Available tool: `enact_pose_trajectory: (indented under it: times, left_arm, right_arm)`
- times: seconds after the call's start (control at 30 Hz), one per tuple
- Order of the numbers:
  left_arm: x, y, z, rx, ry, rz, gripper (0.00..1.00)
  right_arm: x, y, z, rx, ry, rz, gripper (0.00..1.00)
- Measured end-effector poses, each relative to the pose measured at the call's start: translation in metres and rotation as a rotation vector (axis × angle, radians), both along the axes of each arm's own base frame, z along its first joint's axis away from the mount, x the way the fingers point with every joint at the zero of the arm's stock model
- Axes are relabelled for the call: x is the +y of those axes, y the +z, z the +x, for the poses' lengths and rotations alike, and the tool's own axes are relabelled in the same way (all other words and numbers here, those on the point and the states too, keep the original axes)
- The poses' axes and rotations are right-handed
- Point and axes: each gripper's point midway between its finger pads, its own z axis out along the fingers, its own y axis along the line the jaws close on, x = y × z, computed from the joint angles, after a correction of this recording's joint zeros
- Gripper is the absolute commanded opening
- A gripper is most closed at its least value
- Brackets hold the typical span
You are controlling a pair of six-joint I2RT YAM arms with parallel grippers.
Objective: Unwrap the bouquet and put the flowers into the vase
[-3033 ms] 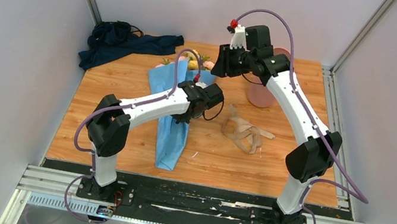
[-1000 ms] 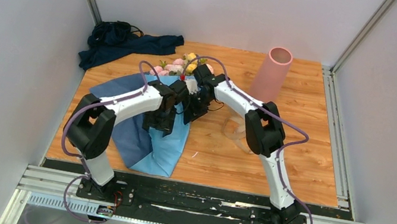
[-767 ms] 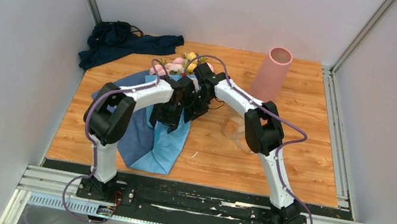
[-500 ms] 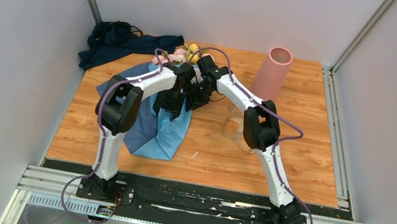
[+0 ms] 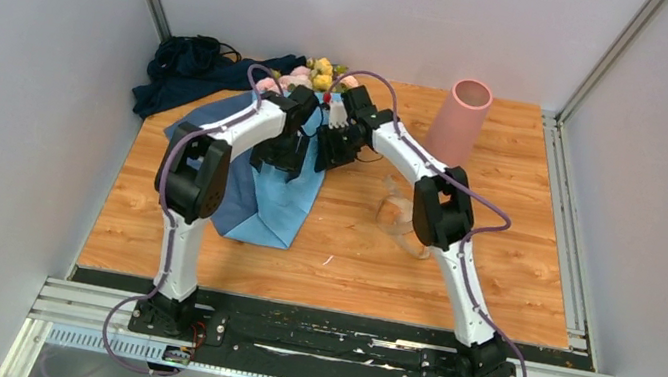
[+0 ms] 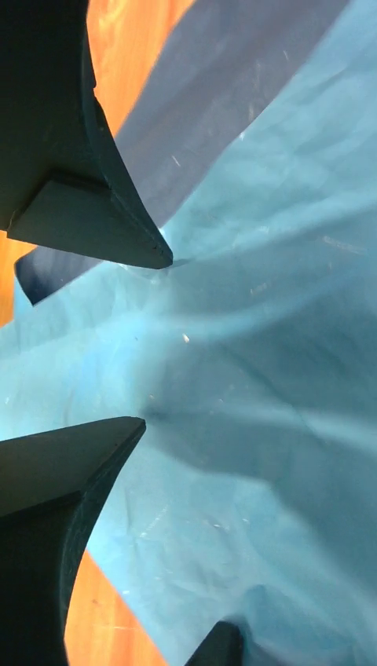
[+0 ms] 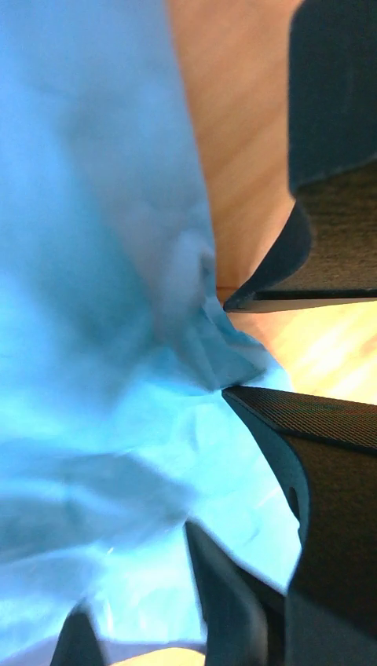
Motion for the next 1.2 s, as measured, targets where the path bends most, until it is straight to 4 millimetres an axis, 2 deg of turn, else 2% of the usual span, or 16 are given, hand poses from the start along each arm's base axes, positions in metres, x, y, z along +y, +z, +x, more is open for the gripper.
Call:
enact_pose_trajectory:
  times: [0.07, 0.17, 0.2, 0.23, 0.33, 0.4, 0.47, 0.53, 0.63, 0.8, 0.9, 0.97, 1.0, 1.13, 1.2]
  left_arm:
    - [0.002, 0.015, -0.006, -0.034, -0.004, 0.001, 0.84]
    - [0.001, 0.06, -0.008, -0.144, 0.003, -0.037, 0.85]
    - [0.001, 0.082, -0.005, -0.209, 0.009, -0.061, 0.85]
    - [0.0, 0.105, -0.004, -0.271, 0.014, -0.086, 0.84]
    - [0.005, 0.152, 0.0, -0.397, 0.048, -0.153, 0.83]
    - [0.016, 0.167, 0.007, -0.442, 0.101, -0.201, 0.81]
    - [0.032, 0.163, 0.015, -0.438, 0.164, -0.241, 0.79]
    - [0.057, 0.14, 0.027, -0.395, 0.253, -0.273, 0.78]
    - [0.075, 0.111, 0.035, -0.334, 0.312, -0.283, 0.76]
    - [0.068, 0.065, 0.045, -0.214, 0.313, -0.344, 0.7]
    - [0.06, 0.05, 0.054, -0.178, 0.291, -0.38, 0.48]
    - [0.054, 0.046, 0.058, -0.165, 0.281, -0.412, 0.28]
    - [0.052, 0.045, 0.06, -0.162, 0.283, -0.428, 0.21]
    - [0.042, 0.048, 0.062, -0.158, 0.264, -0.483, 0.0]
    - [0.04, 0.051, 0.064, -0.164, 0.259, -0.497, 0.0]
  right_arm:
    - [-0.01, 0.0, -0.012, 0.02, -0.002, -0.023, 0.43]
    - [-0.023, 0.007, -0.028, 0.035, -0.001, -0.046, 0.43]
    - [-0.026, 0.012, -0.032, 0.034, -0.001, -0.048, 0.44]
    - [-0.029, 0.02, -0.036, 0.029, 0.001, -0.047, 0.44]
    - [-0.035, 0.046, -0.045, -0.002, 0.008, -0.032, 0.44]
    - [-0.039, 0.067, -0.05, -0.039, 0.018, -0.018, 0.44]
    - [-0.043, 0.083, -0.053, -0.072, 0.024, -0.01, 0.44]
    - [-0.047, 0.093, -0.055, -0.098, 0.025, -0.012, 0.44]
    - [-0.052, 0.092, -0.057, -0.099, 0.022, -0.03, 0.44]
    - [-0.062, 0.078, -0.068, -0.037, 0.002, -0.08, 0.44]
    - [-0.062, 0.079, -0.07, -0.019, -0.014, -0.081, 0.44]
    - [-0.062, 0.081, -0.069, -0.009, -0.029, -0.088, 0.44]
    - [-0.062, 0.083, -0.067, -0.013, -0.033, -0.087, 0.44]
    - [-0.056, 0.096, -0.055, -0.043, -0.055, -0.071, 0.44]
    - [-0.052, 0.1, -0.05, -0.054, -0.056, -0.062, 0.44]
